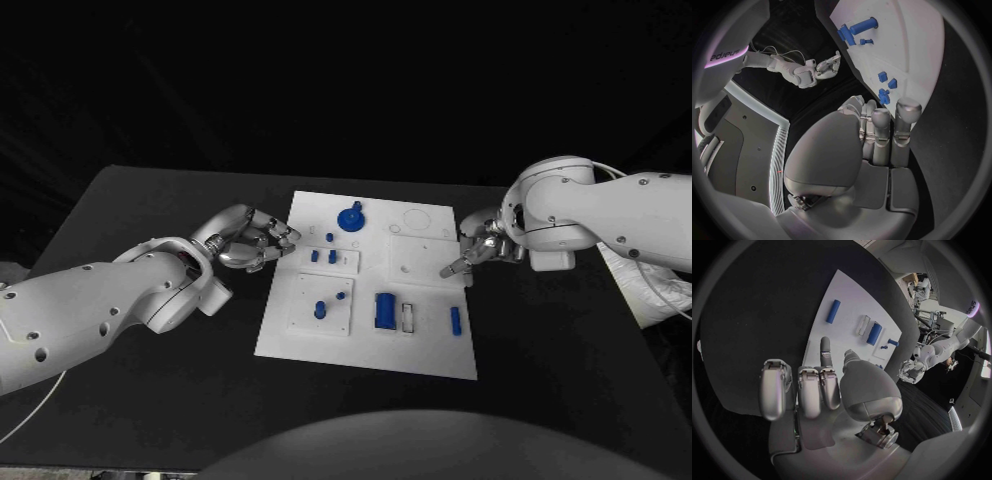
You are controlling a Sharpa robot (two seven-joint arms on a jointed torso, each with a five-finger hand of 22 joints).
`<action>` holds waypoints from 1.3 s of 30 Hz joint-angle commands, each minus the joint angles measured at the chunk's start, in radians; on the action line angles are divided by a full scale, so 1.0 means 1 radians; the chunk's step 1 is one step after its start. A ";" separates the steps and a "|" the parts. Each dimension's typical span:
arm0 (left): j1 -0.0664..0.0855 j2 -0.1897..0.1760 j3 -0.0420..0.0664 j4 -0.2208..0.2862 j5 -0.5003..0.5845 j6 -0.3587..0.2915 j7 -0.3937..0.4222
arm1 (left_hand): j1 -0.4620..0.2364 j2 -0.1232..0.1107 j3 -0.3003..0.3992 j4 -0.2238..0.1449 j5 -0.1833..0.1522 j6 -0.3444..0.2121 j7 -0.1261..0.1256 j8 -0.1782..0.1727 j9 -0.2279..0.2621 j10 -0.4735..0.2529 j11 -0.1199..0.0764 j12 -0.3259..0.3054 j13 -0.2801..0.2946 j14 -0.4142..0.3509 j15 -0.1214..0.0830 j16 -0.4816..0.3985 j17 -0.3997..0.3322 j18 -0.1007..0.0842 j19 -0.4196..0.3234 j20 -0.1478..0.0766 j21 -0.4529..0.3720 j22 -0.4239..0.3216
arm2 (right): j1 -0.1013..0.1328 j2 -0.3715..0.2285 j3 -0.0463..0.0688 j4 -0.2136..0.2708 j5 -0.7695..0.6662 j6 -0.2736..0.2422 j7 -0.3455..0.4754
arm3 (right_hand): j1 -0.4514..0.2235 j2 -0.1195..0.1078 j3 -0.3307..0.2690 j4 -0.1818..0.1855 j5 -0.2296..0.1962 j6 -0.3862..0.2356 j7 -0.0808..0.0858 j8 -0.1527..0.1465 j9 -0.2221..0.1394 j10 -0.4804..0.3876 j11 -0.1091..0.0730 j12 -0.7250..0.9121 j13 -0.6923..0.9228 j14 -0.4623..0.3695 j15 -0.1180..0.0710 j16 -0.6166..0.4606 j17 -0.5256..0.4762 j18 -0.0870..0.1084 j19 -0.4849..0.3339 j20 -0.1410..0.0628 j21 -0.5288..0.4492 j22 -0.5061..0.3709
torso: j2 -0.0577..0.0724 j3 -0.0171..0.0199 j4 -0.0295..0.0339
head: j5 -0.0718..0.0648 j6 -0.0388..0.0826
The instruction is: Assemble the parts on the task board
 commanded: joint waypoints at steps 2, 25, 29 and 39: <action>0.000 0.004 0.001 0.001 0.006 0.014 0.003 | 0.003 -0.002 0.006 0.000 0.002 0.008 -0.001 0.005 0.001 0.008 0.003 0.005 0.000 -0.008 0.002 -0.004 -0.001 0.020 -0.005 -0.003 -0.005 0.095 | -0.020 -0.008 -0.001 0.015 -0.016 0.042 -0.024 | -0.013 -0.001 0.003 0.000 -0.004 0.010 0.001 -0.007 -0.003 0.104 -0.008 0.004 0.263 0.104 -0.009 0.003 0.263 -0.013 0.006 -0.008 -0.002 0.200 | 0.001 -0.0020 -0.0027 | -0.001 0.000; 0.000 0.000 0.001 0.003 0.006 0.014 0.003 | 0.003 -0.003 0.006 -0.001 0.002 0.008 -0.002 0.004 0.001 0.008 0.003 0.006 0.000 -0.008 0.002 -0.004 -0.001 0.020 -0.004 -0.003 -0.005 0.095 | -0.124 -0.021 -0.001 0.017 0.034 -0.097 -0.014 | 0.017 -0.002 0.044 -0.064 0.042 0.008 0.007 -0.065 -0.043 0.104 -0.004 0.004 0.263 0.104 -0.007 0.003 0.263 -0.001 -0.022 -0.008 -0.062 0.181 | 0.002 0.0000 -0.0024 | -0.001 0.000; 0.000 0.000 0.001 0.004 0.006 0.015 0.001 | 0.003 -0.003 0.006 -0.001 0.002 0.008 -0.002 0.004 0.001 0.008 0.003 0.006 0.000 -0.008 0.002 -0.004 -0.001 0.020 -0.004 -0.003 -0.005 0.095 | -0.129 -0.017 -0.001 0.013 0.056 -0.113 -0.013 | 0.018 -0.001 0.048 -0.068 0.047 0.007 0.008 -0.070 -0.046 0.104 -0.004 0.004 0.263 0.104 -0.006 0.003 0.263 0.000 -0.024 -0.007 -0.066 0.180 | 0.002 -0.0014 -0.0017 | -0.004 0.000; 0.000 0.002 0.001 0.004 0.006 0.019 -0.003 | 0.003 -0.005 0.006 -0.001 0.003 0.006 -0.002 0.003 0.001 0.008 0.003 0.006 -0.001 -0.009 0.001 -0.005 -0.002 0.020 -0.005 -0.003 -0.007 0.095 | -0.149 -0.009 -0.001 0.003 0.087 -0.137 -0.012 | 0.028 0.001 0.073 -0.090 0.068 -0.001 0.012 -0.086 -0.053 0.104 -0.001 0.004 0.263 0.104 -0.004 0.003 0.263 0.004 -0.031 -0.005 -0.084 0.175 | 0.001 -0.0010 -0.0015 | -0.001 0.000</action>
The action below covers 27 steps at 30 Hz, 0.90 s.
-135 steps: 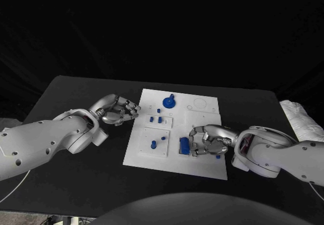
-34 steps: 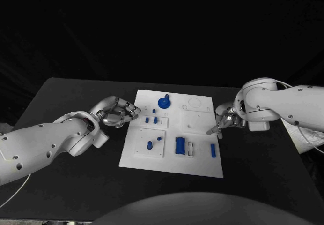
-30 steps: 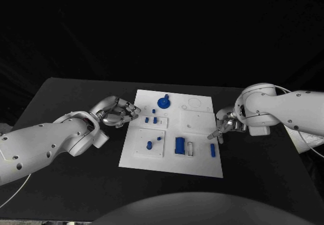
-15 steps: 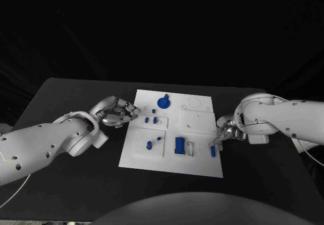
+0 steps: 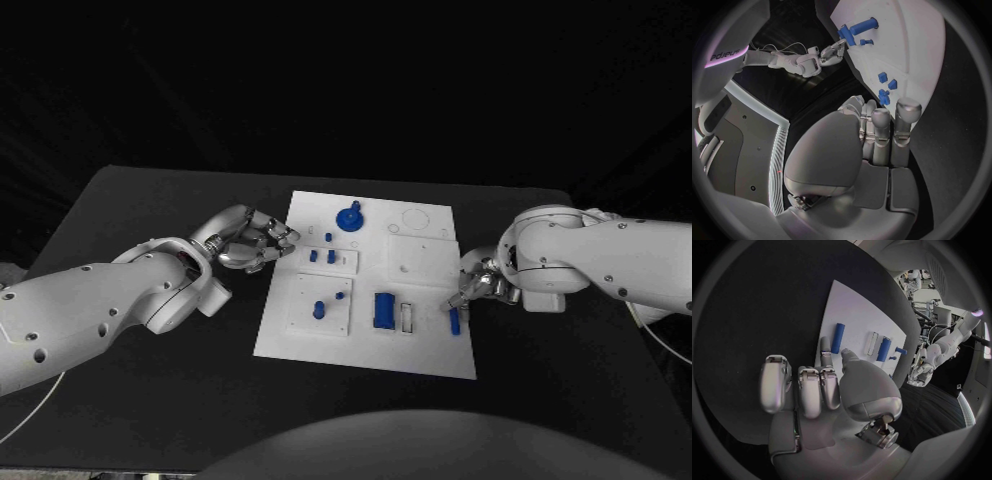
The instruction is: Assemble the parts on the task board
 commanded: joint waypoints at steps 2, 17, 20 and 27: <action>0.000 0.002 0.001 0.003 0.006 0.016 -0.001 | 0.003 -0.005 0.006 -0.001 0.003 0.006 -0.002 0.003 0.001 0.005 -0.001 0.006 -0.001 -0.009 0.001 -0.005 -0.001 0.020 -0.005 -0.003 -0.003 0.095 | -0.009 0.004 -0.001 -0.004 0.025 -0.023 0.001 | 0.020 -0.004 0.019 -0.018 0.031 -0.013 0.004 -0.016 -0.008 0.104 0.001 0.004 0.263 0.104 0.004 0.003 0.263 0.004 -0.008 0.001 -0.013 0.173 | -0.001 -0.0002 0.0006 | 0.002 0.000; 0.000 0.004 0.001 0.000 0.005 0.018 -0.002 | 0.003 -0.006 0.006 -0.001 0.004 0.005 -0.002 0.003 0.000 0.004 -0.001 0.006 -0.001 -0.009 0.001 -0.005 -0.002 0.021 -0.005 -0.003 -0.005 0.095 | -0.017 0.009 -0.001 -0.007 0.026 -0.040 0.000 | 0.131 -0.058 0.200 -0.171 0.301 -0.020 0.005 -0.042 -0.008 0.104 0.000 0.004 0.263 0.104 0.002 0.003 0.263 0.015 -0.029 0.001 -0.070 0.158 | -0.001 -0.0004 0.0011 | 0.006 0.000; 0.000 0.004 0.001 -0.001 0.005 0.019 -0.002 | 0.003 -0.006 0.006 -0.001 0.004 0.005 -0.002 0.003 0.000 0.004 -0.001 0.006 -0.001 -0.009 0.001 -0.005 -0.002 0.021 -0.005 -0.003 -0.005 0.095 | -0.017 0.008 -0.001 -0.007 0.026 -0.047 0.001 | 0.134 -0.073 0.242 -0.200 0.304 -0.016 0.005 -0.035 0.006 0.104 0.000 0.004 0.263 0.104 0.003 0.003 0.263 0.016 -0.031 0.000 -0.079 0.155 | -0.001 0.0002 0.0010 | 0.007 0.000; 0.000 0.005 0.001 -0.002 0.005 0.020 -0.003 | 0.003 -0.006 0.007 -0.001 0.004 0.004 -0.002 0.003 0.000 0.004 -0.001 0.006 -0.001 -0.009 0.001 -0.005 -0.001 0.020 -0.005 -0.003 -0.004 0.095 | -0.018 0.005 -0.001 -0.005 0.048 -0.073 0.005 | 0.088 -0.092 0.334 -0.242 0.312 -0.026 0.008 -0.020 0.047 0.104 -0.001 0.004 0.263 0.104 0.004 0.003 0.263 0.017 -0.030 0.001 -0.092 0.154 | -0.001 0.0003 -0.0002 | 0.011 0.000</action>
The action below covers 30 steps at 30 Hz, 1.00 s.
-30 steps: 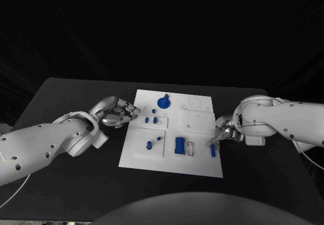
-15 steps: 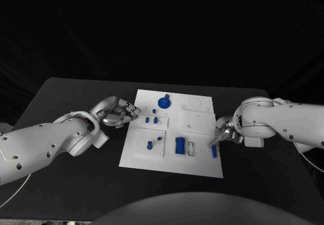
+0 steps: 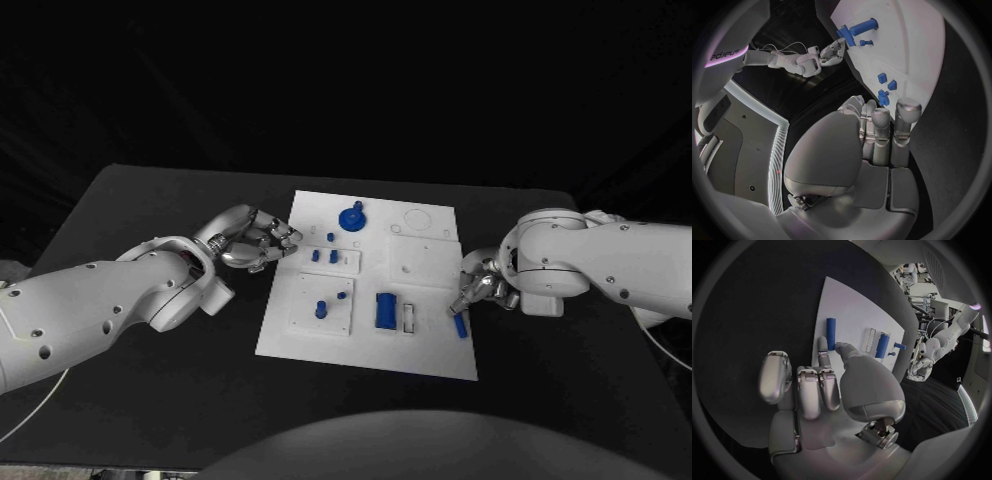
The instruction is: Assemble the parts on the task board
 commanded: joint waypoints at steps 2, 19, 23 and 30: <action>0.000 0.003 0.001 0.001 0.005 0.016 0.002 | 0.003 -0.006 0.007 -0.001 0.004 0.004 -0.002 0.003 0.000 0.004 -0.001 0.006 -0.001 -0.005 -0.002 -0.005 0.000 0.020 -0.005 -0.003 -0.004 0.094 | -0.008 -0.002 -0.005 0.002 0.016 -0.043 0.006 | -0.033 -0.008 0.160 -0.143 0.008 -0.013 -0.006 -0.005 0.012 0.102 -0.002 0.004 0.264 0.104 0.003 0.003 0.263 0.018 -0.004 0.002 -0.008 0.154 | 0.000 0.0005 -0.0006 | 0.004 0.000; 0.000 0.003 0.000 -0.003 0.005 0.021 -0.003 | 0.002 -0.005 0.008 0.000 0.006 0.001 -0.002 0.001 -0.001 0.004 -0.001 0.006 -0.001 -0.008 -0.002 -0.007 -0.005 0.021 -0.007 -0.003 -0.011 0.093 | 0.043 -0.016 -0.005 0.063 0.145 -0.081 0.011 | -0.086 -0.013 0.198 -0.145 0.021 -0.012 -0.010 0.006 0.037 0.102 -0.004 0.004 0.264 0.104 0.000 0.003 0.263 0.019 -0.003 0.000 -0.016 0.154 | 0.000 -0.0013 -0.0013 | 0.003 0.000; 0.000 0.007 0.000 -0.005 0.005 0.025 -0.004 | 0.001 -0.006 0.008 0.000 0.006 0.000 -0.003 0.000 -0.001 0.004 -0.001 0.006 -0.002 -0.008 -0.002 -0.008 -0.005 0.022 -0.008 -0.003 -0.013 0.092 | 0.055 0.009 -0.004 0.063 0.174 -0.075 0.011 | -0.090 -0.013 0.201 -0.145 0.018 -0.013 -0.010 0.007 0.039 0.102 -0.005 0.004 0.264 0.104 0.000 0.003 0.263 0.019 -0.003 0.000 -0.019 0.153 | 0.001 -0.0020 -0.0012 | 0.001 0.000; -0.001 0.012 0.000 -0.007 0.005 0.030 -0.008 | 0.000 -0.006 0.008 0.001 0.007 -0.001 -0.003 0.000 -0.001 0.004 -0.001 0.006 -0.002 -0.009 -0.002 -0.009 -0.007 0.022 -0.009 -0.003 -0.015 0.092 | 0.064 0.042 -0.004 0.051 0.213 -0.065 0.009 | -0.096 -0.013 0.205 -0.144 0.014 -0.016 -0.010 0.006 0.041 0.102 -0.004 0.004 0.264 0.104 0.000 0.003 0.263 0.020 -0.005 0.000 -0.022 0.152 | -0.002 -0.0004 0.0033 | 0.000 0.000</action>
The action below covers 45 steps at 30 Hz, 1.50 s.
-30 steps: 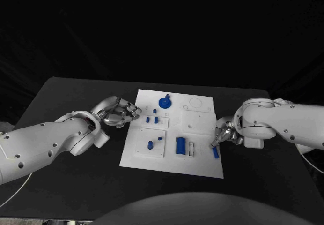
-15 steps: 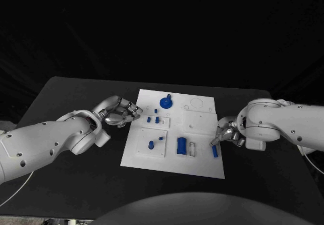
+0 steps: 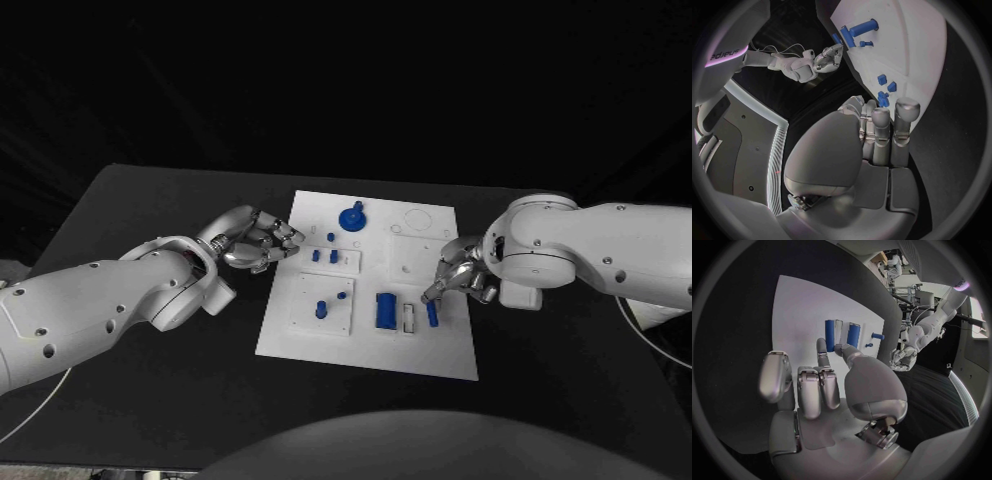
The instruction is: Assemble the parts on the task board
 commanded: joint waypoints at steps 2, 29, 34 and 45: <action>0.000 0.003 0.001 0.000 0.005 0.022 -0.004 | -0.001 -0.006 0.006 -0.002 0.007 -0.002 -0.004 -0.001 -0.001 0.003 -0.001 0.005 -0.001 -0.006 0.002 -0.004 -0.001 0.011 -0.006 0.001 -0.005 0.092 | 0.002 0.018 0.000 -0.011 0.069 0.016 0.005 | -0.010 0.001 0.096 -0.088 -0.009 -0.004 -0.003 0.001 0.002 0.110 0.000 0.004 0.263 0.104 0.001 0.003 0.263 0.020 -0.005 0.000 -0.006 0.152 | -0.001 0.0005 0.0018 | -0.001 0.000; 0.000 0.003 0.000 0.001 0.005 0.027 -0.010 | -0.003 -0.006 0.006 -0.002 0.007 -0.004 -0.004 -0.002 -0.002 0.003 0.000 0.005 -0.002 -0.007 0.002 -0.005 -0.004 0.012 -0.007 0.001 -0.007 0.092 | -0.035 0.078 -0.001 -0.060 0.156 -0.004 0.005 | -0.053 0.013 0.118 -0.077 -0.052 -0.033 0.006 -0.010 0.011 0.110 0.008 0.004 0.263 0.104 0.007 0.003 0.263 0.023 -0.015 0.005 -0.030 0.147 | 0.000 0.0014 -0.0014 | 0.003 0.000; 0.000 0.002 0.000 0.002 0.005 0.027 -0.010 | -0.003 -0.006 0.006 -0.002 0.007 -0.004 -0.004 -0.002 -0.002 0.003 0.000 0.005 -0.002 -0.007 0.002 -0.005 -0.004 0.012 -0.007 0.001 -0.007 0.092 | -0.038 0.079 -0.001 -0.063 0.153 -0.011 0.005 | -0.067 0.017 0.121 -0.070 -0.077 -0.038 0.008 -0.013 0.013 0.110 0.010 0.004 0.263 0.104 0.009 0.003 0.263 0.023 -0.015 0.007 -0.033 0.148 | 0.001 0.0006 -0.0014 | 0.001 0.000; 0.000 0.003 0.001 0.002 0.005 0.028 -0.011 | -0.003 -0.006 0.006 -0.002 0.007 -0.004 -0.004 -0.002 -0.002 0.003 0.000 0.005 -0.002 -0.007 0.002 -0.005 -0.004 0.012 -0.007 0.001 -0.007 0.092 | -0.039 0.079 -0.001 -0.070 0.150 -0.024 0.006 | -0.089 0.025 0.122 -0.058 -0.119 -0.050 0.012 -0.020 0.015 0.110 0.013 0.004 0.263 0.104 0.012 0.003 0.263 0.024 -0.014 0.010 -0.037 0.148 | 0.000 0.0009 -0.0011 | 0.002 0.000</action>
